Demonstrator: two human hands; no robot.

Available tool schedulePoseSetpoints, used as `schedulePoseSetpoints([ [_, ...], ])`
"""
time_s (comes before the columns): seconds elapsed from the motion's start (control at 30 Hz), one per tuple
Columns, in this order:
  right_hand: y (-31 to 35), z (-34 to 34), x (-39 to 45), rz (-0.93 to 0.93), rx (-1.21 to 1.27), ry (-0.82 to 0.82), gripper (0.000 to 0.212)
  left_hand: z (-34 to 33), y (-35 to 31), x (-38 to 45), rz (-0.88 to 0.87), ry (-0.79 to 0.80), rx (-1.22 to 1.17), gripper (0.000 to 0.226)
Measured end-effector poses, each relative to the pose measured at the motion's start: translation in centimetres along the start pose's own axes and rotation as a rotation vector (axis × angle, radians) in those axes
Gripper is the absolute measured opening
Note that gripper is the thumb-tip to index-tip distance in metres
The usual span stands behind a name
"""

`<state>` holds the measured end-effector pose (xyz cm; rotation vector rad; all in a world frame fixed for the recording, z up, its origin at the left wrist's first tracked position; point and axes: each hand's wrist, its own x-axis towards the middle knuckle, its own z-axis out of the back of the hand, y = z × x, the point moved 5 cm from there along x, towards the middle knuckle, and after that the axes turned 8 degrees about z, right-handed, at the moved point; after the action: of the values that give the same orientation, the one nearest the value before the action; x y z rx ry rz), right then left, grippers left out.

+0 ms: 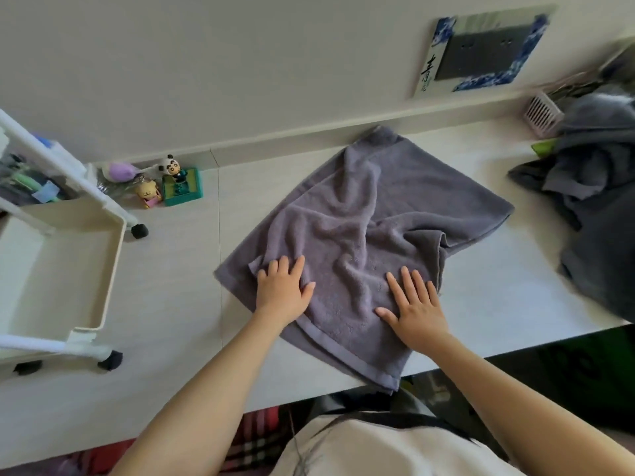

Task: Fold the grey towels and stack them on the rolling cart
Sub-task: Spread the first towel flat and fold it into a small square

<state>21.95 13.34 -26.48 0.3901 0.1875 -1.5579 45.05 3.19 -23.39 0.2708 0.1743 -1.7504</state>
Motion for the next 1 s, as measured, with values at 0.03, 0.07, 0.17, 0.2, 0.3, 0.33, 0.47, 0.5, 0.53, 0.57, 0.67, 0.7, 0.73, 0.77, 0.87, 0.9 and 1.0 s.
schedulePoseSetpoints([
  [0.03,-1.3,0.3,0.0,0.014,-0.015,0.016,0.093,0.2,-0.9,-0.5,-0.03,-0.028,0.007,0.064],
  [0.07,-2.4,0.6,0.2,0.024,-0.03,0.034,0.094,0.3,-1.6,-1.1,-0.057,-0.052,0.003,0.064],
  [0.17,-6.1,1.8,0.4,0.034,-0.08,0.086,0.094,0.3,-4.3,-2.7,-0.075,-0.047,-0.021,0.065],
  [0.2,-7.5,2.3,0.5,0.023,-0.1,0.106,0.089,0.2,-5.5,-3.2,-0.079,-0.031,-0.033,0.064],
  [0.3,-11.4,3.6,0.9,-0.075,-0.157,0.149,0.069,-0.1,-8.8,-4.3,-0.114,0.006,-0.087,0.059],
  [0.33,-12.4,3.9,0.9,-0.116,-0.157,0.157,0.066,-0.3,-9.6,-4.5,-0.124,0.007,-0.121,0.056],
  [0.47,-14.8,4.6,-0.9,-0.228,-0.054,0.041,0.061,-0.2,-11.1,-5.2,0.01,-0.116,-0.297,0.043],
  [0.5,-14.9,4.6,-1.6,-0.239,0.006,-0.028,0.061,-0.3,-10.9,-5.5,0.1,-0.15,-0.346,0.042],
  [0.53,-14.4,4.6,-2.1,-0.255,0.068,-0.09,0.06,-0.5,-10.0,-5.5,0.189,-0.167,-0.416,0.044],
  [0.57,-14.4,4.6,-2.7,-0.274,0.127,-0.133,0.061,-0.7,-9.5,-5.7,0.279,-0.16,-0.501,0.047],
  [0.67,-14.0,4.3,-4.1,-0.318,0.253,-0.234,0.058,-1.1,-8.2,-5.6,0.468,-0.088,-0.763,0.057],
  [0.7,-14.0,4.3,-4.5,-0.318,0.308,-0.278,0.057,-1.2,-7.9,-5.5,0.514,-0.077,-0.861,0.06],
  [0.73,-13.9,4.3,-4.8,-0.315,0.381,-0.328,0.055,-1.3,-7.6,-5.3,0.566,-0.055,-0.965,0.061],
  [0.77,-14.0,4.3,-5.0,-0.313,0.467,-0.372,0.054,-1.5,-7.4,-5.1,0.607,-0.023,-1.06,0.06],
  [0.87,-14.0,4.0,-5.9,-0.367,0.715,-0.412,0.052,-1.7,-7.4,-5.0,0.67,0.121,-1.281,0.039],
  [0.9,-13.9,3.7,-6.2,-0.396,0.771,-0.398,0.052,-1.7,-7.6,-5.0,0.682,0.178,-1.37,0.031],
  [1.0,-13.3,2.6,-6.4,-0.397,0.748,-0.29,0.06,-0.7,-7.9,-5.1,0.693,0.276,-1.573,0.027],
])
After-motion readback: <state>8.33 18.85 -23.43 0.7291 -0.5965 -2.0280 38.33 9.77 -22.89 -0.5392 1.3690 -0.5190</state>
